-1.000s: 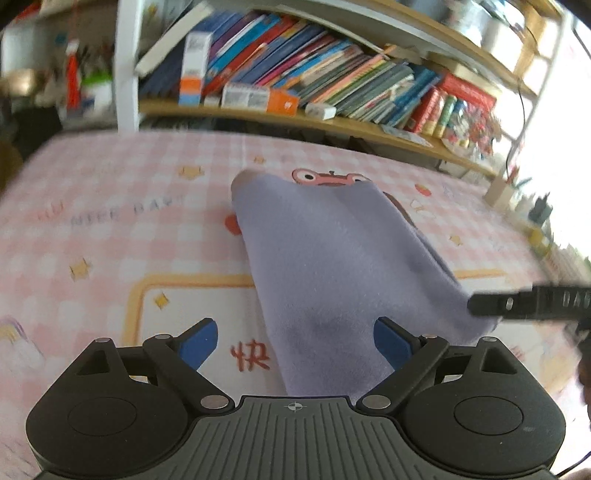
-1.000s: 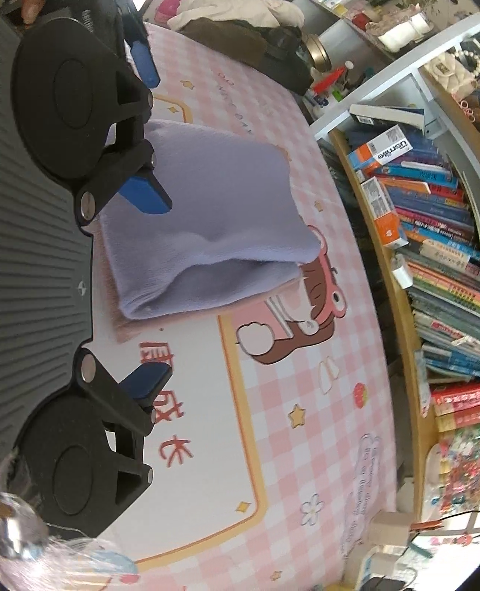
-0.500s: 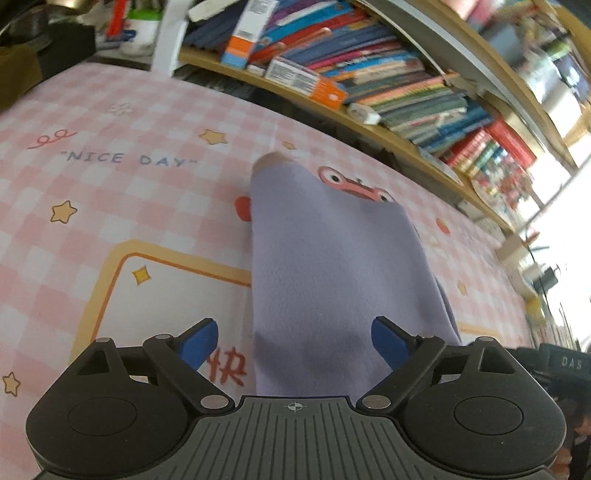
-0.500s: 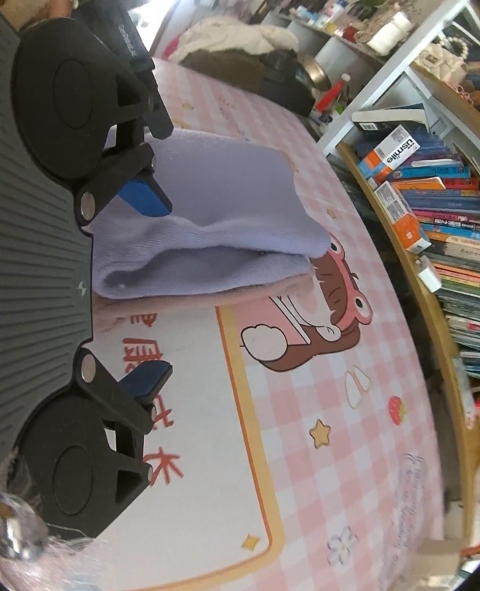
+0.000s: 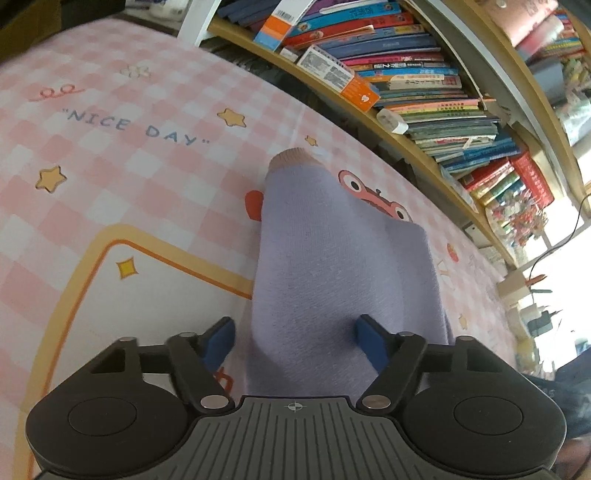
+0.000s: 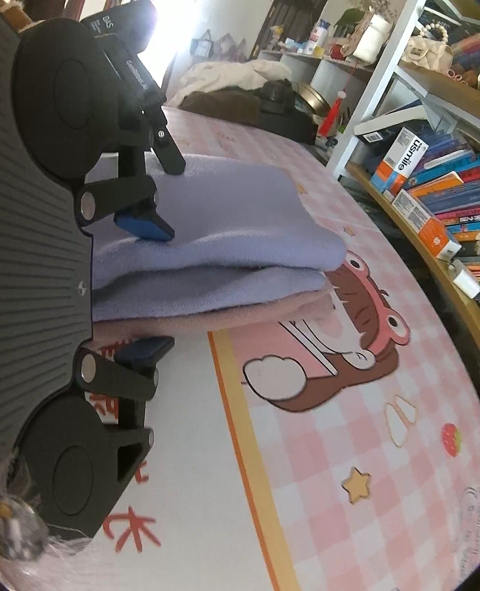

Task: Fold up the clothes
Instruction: 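Open the right gripper and move both grippers to the folded edge, then pinch the folded lavender edge with the left gripper while the right gripper pinches the stacked edge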

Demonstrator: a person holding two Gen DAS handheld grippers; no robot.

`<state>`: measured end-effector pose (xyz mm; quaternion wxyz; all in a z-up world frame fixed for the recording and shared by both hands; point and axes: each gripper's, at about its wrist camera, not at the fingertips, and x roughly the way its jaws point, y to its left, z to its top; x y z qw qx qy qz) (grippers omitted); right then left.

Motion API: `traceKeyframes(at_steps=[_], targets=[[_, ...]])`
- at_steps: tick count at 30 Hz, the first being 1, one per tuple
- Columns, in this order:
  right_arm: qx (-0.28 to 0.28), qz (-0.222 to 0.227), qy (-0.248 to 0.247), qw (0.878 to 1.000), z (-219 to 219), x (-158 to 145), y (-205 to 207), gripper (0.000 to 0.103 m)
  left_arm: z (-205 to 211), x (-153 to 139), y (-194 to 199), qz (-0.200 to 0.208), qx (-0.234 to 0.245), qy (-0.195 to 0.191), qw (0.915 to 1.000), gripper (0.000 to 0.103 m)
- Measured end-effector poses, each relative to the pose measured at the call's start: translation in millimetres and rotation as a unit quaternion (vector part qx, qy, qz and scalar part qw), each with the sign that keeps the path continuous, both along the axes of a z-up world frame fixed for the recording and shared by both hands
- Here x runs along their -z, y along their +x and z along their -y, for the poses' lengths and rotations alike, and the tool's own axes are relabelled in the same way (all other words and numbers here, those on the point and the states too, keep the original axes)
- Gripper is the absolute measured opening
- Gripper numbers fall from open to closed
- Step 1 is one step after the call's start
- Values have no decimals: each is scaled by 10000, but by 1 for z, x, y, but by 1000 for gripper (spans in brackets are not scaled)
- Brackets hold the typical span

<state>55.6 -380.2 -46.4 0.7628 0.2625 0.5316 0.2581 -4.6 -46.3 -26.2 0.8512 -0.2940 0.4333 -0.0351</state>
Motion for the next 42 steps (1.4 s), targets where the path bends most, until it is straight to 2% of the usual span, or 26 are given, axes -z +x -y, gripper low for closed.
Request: traceKeyframes(at_steps=[1, 4, 8, 9, 11, 14, 16, 21, 29, 33, 37, 39, 42], targets=[[-1, -26, 49, 10000, -1, 1, 1, 50, 0, 0, 1, -5, 2, -50, 10000, 64], [-4, -32, 87, 10000, -4, 2, 4, 49, 2, -1, 4, -22, -2, -76, 10000, 57], [-59, 106, -92, 9999, -14, -2, 6, 37, 6, -8, 4, 11, 17, 61, 10000, 45], [-121, 250, -216, 9994, -18, -7, 4, 33, 9, -10, 4, 29, 46, 157, 9999, 44], [-414, 838, -535, 9942, -29, -23, -6, 30, 14, -14, 4, 64, 103, 346, 9993, 44], [-920, 1733, -896, 9765, -45, -47, -24, 29, 12, -12, 5, 51, 102, 367, 9993, 44], [-1185, 2085, -1015, 9655, -52, -53, -31, 29, 9, -10, 5, 36, 110, 336, 9994, 44], [-952, 1743, -781, 9770, -38, -39, -22, 29, 9, -10, 7, 35, 149, 339, 9993, 46], [-855, 1742, -772, 9780, -42, -37, -27, 31, 3, -7, 8, -12, 159, 228, 9996, 51], [-599, 1124, -451, 9908, -28, -20, -12, 45, 0, -5, 11, -54, 164, 83, 9998, 54], [-248, 426, 51, 9988, -13, 1, 1, 48, -4, 0, 15, -155, 101, -37, 9998, 69], [-136, 236, 245, 9993, -10, 7, 4, 48, -4, 0, 16, -161, 88, -43, 9998, 70], [-153, 223, 304, 9992, -12, 8, 6, 48, -3, 1, 17, -134, 90, -84, 9998, 67]])
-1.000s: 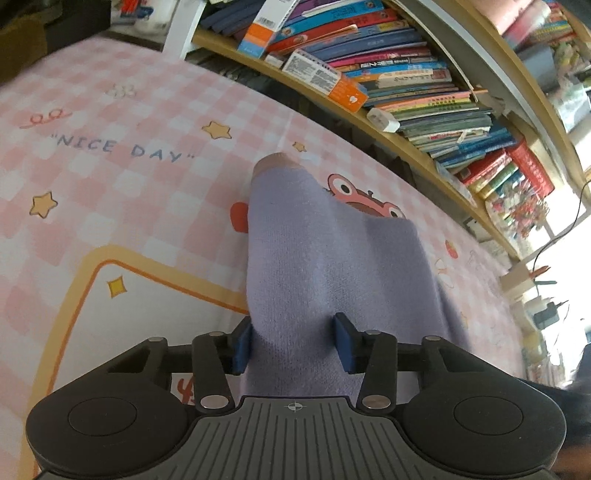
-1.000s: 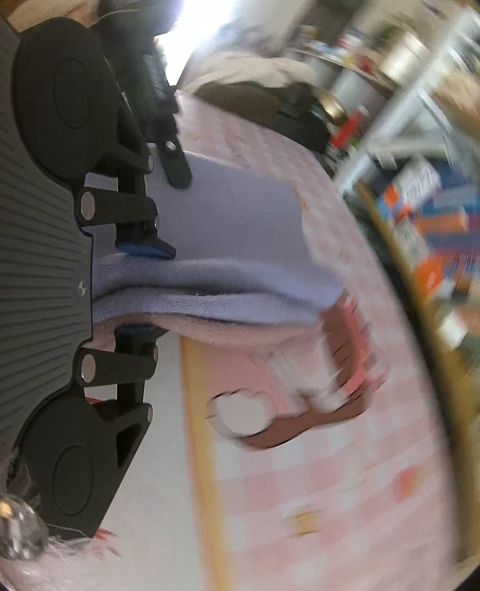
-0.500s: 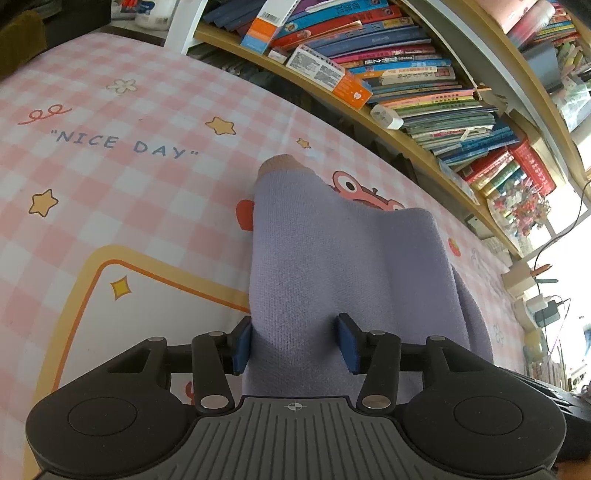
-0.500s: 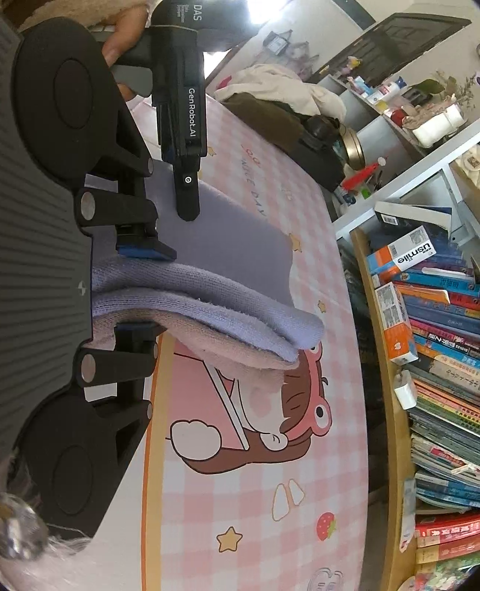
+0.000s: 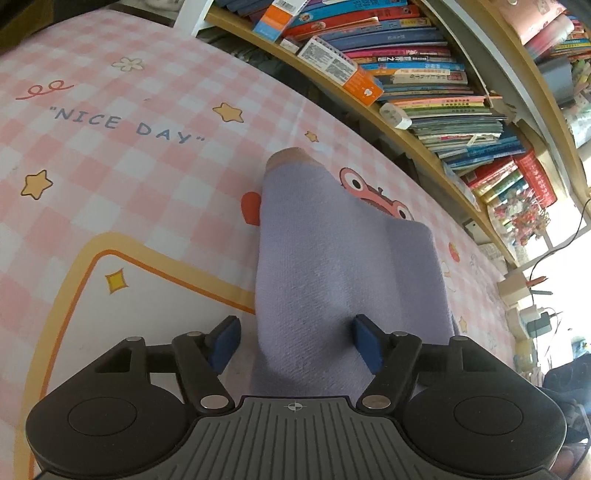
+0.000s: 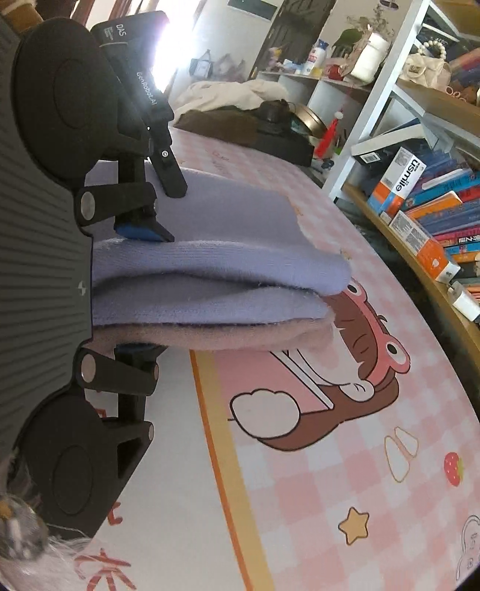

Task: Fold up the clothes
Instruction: 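Pinch the folded lavender edge with the left gripper while the right gripper pinches the stacked edge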

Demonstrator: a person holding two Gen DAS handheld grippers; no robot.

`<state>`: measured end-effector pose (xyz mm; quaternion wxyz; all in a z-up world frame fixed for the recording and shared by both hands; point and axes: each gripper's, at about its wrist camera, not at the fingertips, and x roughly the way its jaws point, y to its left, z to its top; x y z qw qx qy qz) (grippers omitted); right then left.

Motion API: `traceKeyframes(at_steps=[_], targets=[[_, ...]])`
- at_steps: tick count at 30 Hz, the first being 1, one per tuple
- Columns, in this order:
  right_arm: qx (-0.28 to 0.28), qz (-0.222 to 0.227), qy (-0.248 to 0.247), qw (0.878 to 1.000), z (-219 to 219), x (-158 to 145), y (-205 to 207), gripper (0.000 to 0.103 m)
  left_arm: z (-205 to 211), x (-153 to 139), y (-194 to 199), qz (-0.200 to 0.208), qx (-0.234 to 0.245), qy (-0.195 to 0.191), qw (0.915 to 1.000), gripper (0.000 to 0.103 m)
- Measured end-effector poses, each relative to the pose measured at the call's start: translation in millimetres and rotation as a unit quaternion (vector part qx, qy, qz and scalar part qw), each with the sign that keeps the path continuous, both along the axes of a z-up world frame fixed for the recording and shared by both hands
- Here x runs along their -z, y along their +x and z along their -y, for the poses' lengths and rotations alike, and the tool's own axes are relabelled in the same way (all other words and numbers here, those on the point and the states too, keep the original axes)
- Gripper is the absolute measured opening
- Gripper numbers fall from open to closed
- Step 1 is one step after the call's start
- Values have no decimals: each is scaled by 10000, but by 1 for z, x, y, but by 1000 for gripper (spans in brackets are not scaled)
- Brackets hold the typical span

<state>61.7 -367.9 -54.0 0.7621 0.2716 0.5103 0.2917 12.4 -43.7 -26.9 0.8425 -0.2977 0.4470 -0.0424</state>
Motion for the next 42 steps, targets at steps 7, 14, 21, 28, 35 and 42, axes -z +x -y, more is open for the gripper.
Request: traceKeyframes(at_steps=[7, 14, 21, 28, 35, 42], targets=[[-259, 334, -311, 9986, -12, -13, -2, 30, 11, -11, -7, 221, 32, 73, 9997, 37], [-557, 1189, -546, 9898, -14, -51, -25, 28, 25, -46, -26, 709, 94, 258, 9971, 35], [-381, 1411, -410, 9884, 2, -73, -43, 28, 36, -68, -39, 938, 113, 271, 9952, 35], [-362, 1480, -371, 9876, 13, -79, -52, 28, 47, -77, -49, 1028, 80, 373, 9940, 35], [-465, 1483, -246, 9875, 23, -79, -57, 28, 55, -79, -63, 992, -98, 388, 9943, 35], [-571, 1525, -134, 9866, 29, -79, -61, 28, 63, -85, -73, 1017, -266, 455, 9934, 35]])
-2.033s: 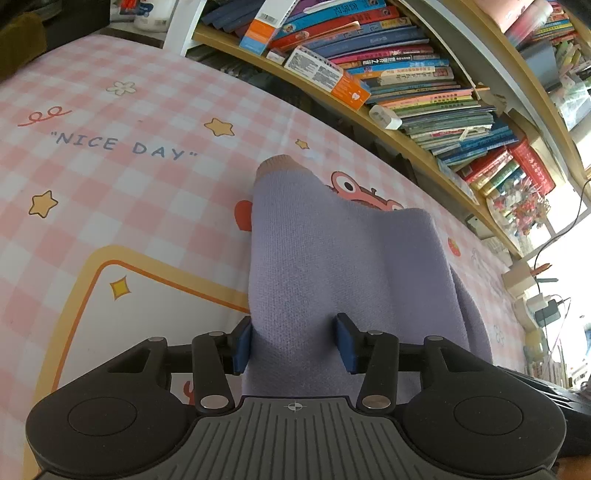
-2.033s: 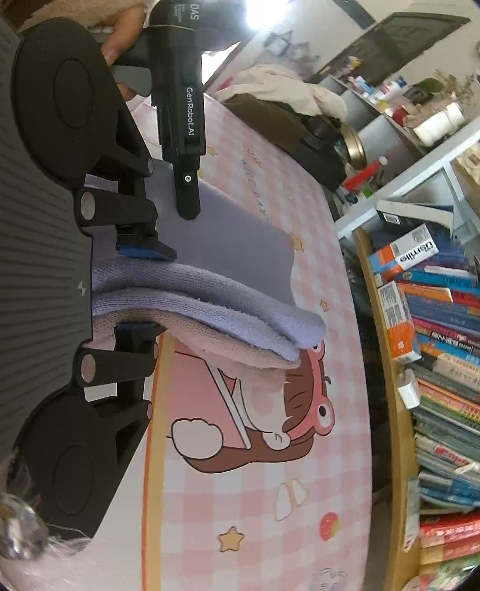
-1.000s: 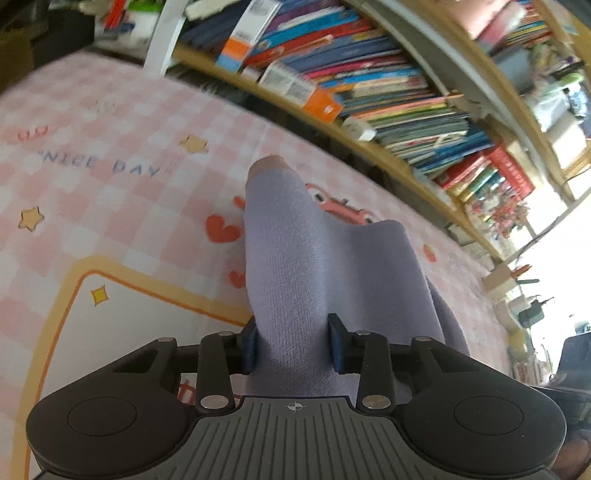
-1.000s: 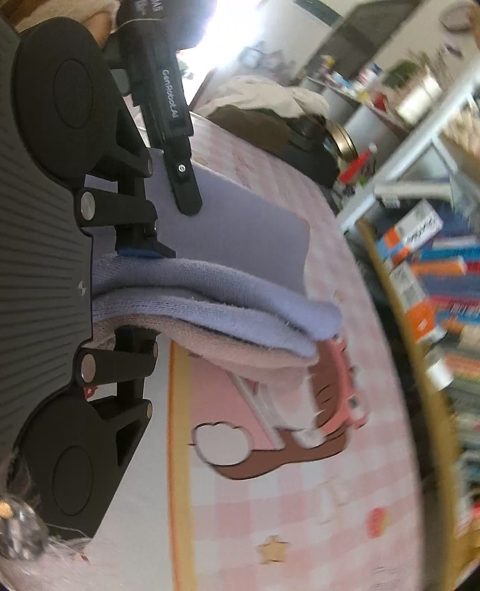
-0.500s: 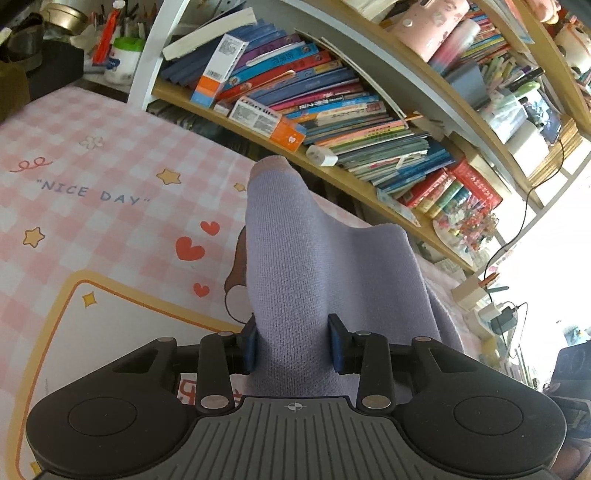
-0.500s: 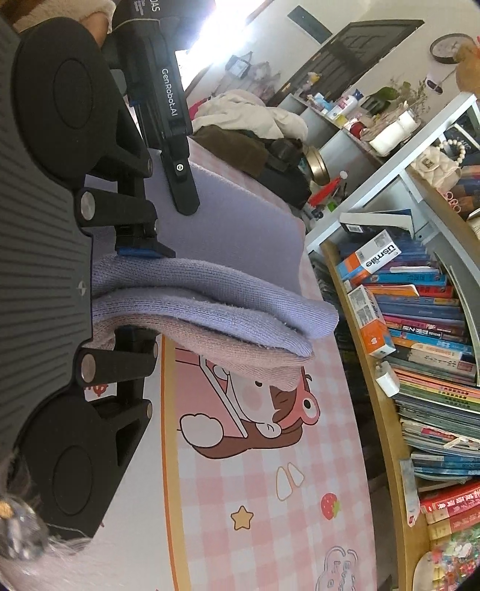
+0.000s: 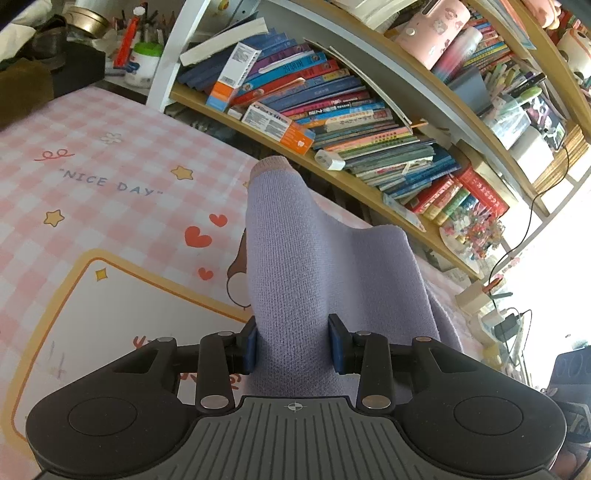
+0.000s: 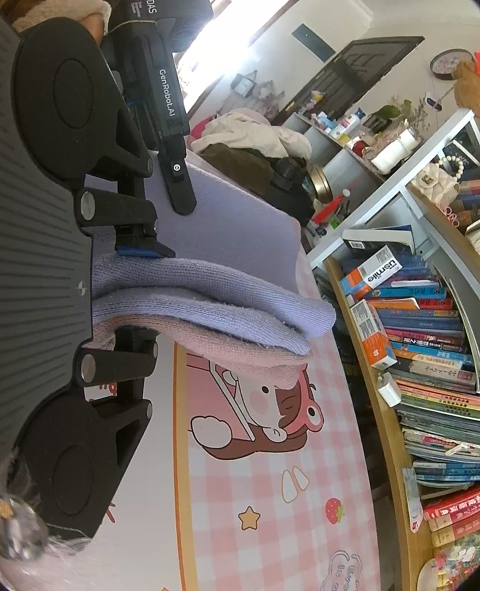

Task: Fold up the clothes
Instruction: 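Pinch the folded lavender edge with the left gripper while the right gripper pinches the stacked edge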

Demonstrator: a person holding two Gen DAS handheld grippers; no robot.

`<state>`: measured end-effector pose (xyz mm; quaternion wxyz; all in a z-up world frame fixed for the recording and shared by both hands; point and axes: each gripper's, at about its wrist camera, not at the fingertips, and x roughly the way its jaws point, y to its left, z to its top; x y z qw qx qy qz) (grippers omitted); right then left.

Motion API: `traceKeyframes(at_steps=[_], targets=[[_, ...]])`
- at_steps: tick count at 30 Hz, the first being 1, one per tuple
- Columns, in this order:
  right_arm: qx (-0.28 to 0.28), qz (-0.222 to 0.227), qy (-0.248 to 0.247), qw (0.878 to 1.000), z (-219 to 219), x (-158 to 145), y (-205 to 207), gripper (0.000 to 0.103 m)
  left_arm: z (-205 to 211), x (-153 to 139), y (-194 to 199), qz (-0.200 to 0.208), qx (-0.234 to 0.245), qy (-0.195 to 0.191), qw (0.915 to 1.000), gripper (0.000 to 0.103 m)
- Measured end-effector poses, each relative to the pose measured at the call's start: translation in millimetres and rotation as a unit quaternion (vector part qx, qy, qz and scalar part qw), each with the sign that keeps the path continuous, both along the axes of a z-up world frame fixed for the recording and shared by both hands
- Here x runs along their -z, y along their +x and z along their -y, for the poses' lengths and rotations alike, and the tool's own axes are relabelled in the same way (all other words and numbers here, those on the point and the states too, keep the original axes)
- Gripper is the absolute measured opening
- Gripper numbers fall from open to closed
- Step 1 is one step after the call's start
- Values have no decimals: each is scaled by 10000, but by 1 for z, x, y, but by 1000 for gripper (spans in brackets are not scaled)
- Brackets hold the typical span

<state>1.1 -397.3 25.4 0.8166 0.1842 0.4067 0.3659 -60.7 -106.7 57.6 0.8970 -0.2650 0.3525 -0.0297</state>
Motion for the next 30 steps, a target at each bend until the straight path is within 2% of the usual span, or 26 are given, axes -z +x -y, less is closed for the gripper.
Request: traceKeyframes(at_steps=[6, 18, 30], targets=[[6, 138, 41, 9999, 7, -6, -3, 28, 8, -8, -3, 128, -18, 67, 9999, 35], [28, 99, 102, 9999, 8, -5, -6, 29, 8, -10, -4, 52, 5, 130, 9999, 36], [340, 76, -64, 9994, -15, -6, -7, 29, -19, 2, 10, 74, 324, -46, 9994, 36]])
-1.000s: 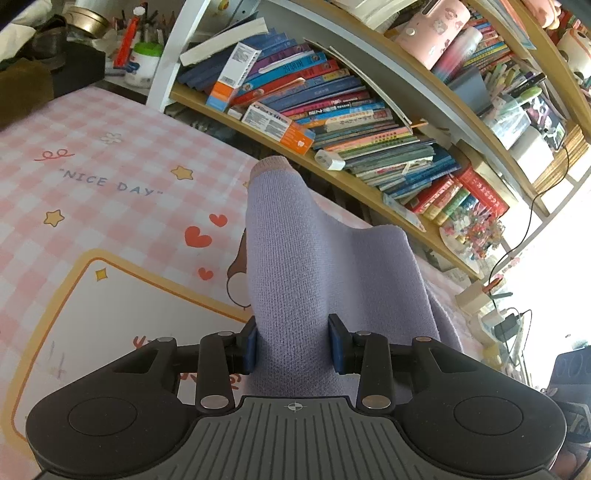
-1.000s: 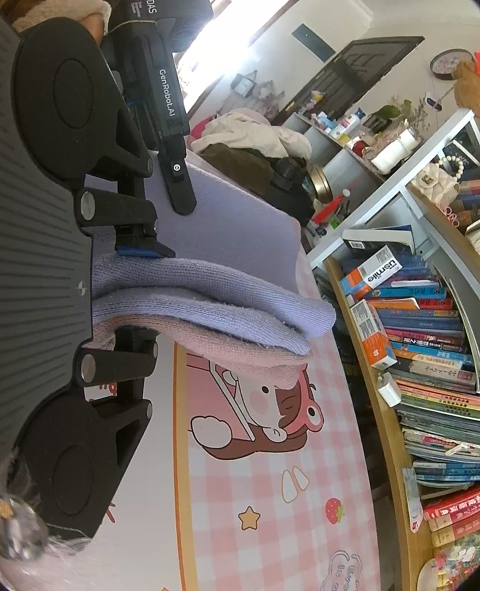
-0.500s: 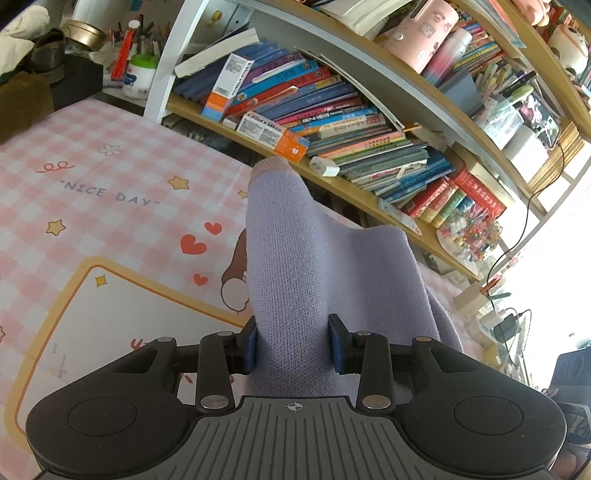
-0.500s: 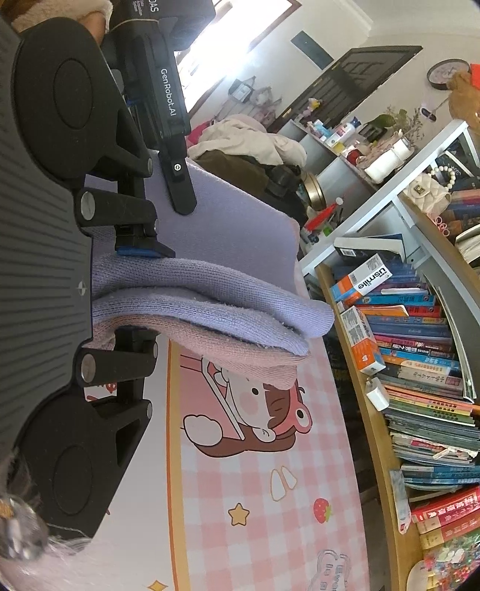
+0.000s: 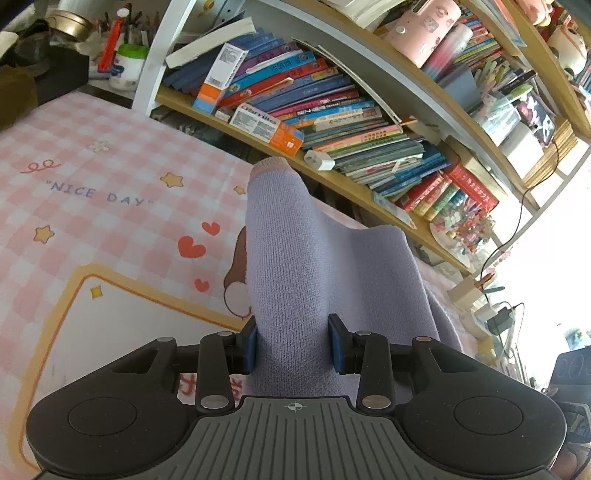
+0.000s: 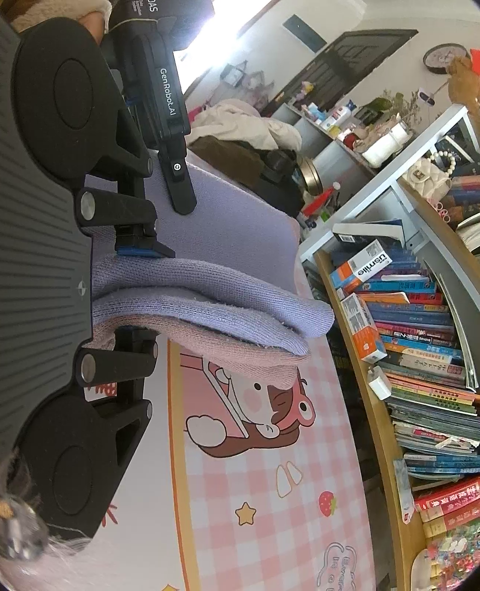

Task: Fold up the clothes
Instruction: 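Pinch the folded lavender edge with the left gripper while the right gripper pinches the stacked edge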

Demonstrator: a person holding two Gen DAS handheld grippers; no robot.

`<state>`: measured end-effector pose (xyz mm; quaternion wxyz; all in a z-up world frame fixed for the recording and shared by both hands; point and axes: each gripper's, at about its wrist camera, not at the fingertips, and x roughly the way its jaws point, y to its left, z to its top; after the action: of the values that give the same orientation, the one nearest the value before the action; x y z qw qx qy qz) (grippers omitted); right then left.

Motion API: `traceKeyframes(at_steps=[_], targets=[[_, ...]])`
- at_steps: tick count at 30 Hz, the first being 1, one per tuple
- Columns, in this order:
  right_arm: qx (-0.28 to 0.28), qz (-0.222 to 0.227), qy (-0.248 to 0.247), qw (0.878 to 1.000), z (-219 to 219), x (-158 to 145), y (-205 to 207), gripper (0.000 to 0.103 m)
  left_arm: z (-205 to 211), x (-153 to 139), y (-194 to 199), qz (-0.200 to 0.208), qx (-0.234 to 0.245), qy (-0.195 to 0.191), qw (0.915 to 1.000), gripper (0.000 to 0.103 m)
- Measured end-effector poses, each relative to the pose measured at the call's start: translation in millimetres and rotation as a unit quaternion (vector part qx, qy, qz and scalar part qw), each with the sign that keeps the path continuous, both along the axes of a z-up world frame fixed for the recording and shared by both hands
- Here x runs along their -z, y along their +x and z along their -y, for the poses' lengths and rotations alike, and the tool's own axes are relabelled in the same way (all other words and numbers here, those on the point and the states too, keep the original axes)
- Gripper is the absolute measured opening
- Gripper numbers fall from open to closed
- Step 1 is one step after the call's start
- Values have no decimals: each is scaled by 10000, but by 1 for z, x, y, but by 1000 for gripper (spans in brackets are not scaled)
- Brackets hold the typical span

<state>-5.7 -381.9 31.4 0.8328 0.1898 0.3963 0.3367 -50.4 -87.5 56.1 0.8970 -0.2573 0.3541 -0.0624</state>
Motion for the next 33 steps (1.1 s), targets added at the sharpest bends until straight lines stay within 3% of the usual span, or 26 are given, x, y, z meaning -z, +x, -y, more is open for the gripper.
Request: traceKeyframes(at_steps=[23, 33], targets=[[538, -117, -169, 9983, -162, 6, -1, 28, -161, 31, 34, -163, 564, -275, 9979, 35], [464, 51, -261, 9986, -205, -2, 55, 28, -205, 35, 89, -10, 579, -389, 9976, 35]])
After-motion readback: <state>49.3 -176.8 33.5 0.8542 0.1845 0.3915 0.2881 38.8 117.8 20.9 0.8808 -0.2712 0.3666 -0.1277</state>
